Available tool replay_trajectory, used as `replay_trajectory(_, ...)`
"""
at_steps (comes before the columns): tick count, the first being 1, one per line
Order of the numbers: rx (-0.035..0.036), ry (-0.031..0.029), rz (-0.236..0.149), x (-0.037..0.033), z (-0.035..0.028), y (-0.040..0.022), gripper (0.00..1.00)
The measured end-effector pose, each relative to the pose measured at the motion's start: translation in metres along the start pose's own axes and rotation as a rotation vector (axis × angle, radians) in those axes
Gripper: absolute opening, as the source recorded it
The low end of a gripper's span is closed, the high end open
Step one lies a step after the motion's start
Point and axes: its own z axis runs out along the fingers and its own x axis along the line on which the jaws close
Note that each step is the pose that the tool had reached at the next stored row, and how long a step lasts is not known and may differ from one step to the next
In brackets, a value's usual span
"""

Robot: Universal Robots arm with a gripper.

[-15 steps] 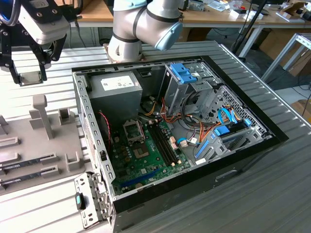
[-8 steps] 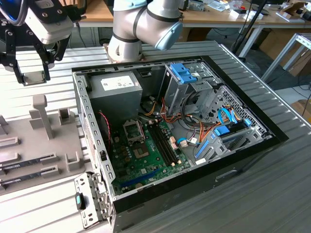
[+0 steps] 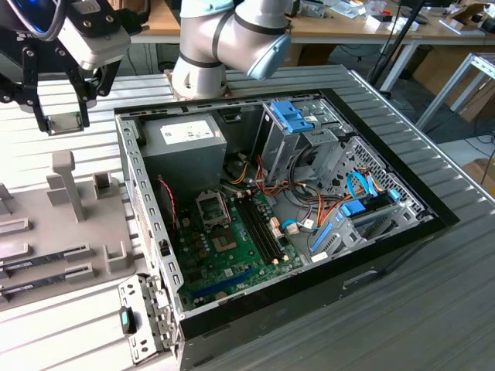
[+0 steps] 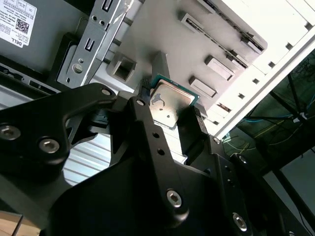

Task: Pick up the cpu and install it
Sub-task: 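Pick up the cpu and move it towards the insertion slot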

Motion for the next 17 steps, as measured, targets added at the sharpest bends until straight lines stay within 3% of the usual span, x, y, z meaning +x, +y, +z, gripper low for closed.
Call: replay_trajectory(17, -0.0001, 0.0, 0.0, -0.0338, -0.0012, -0.0012, 0.47)
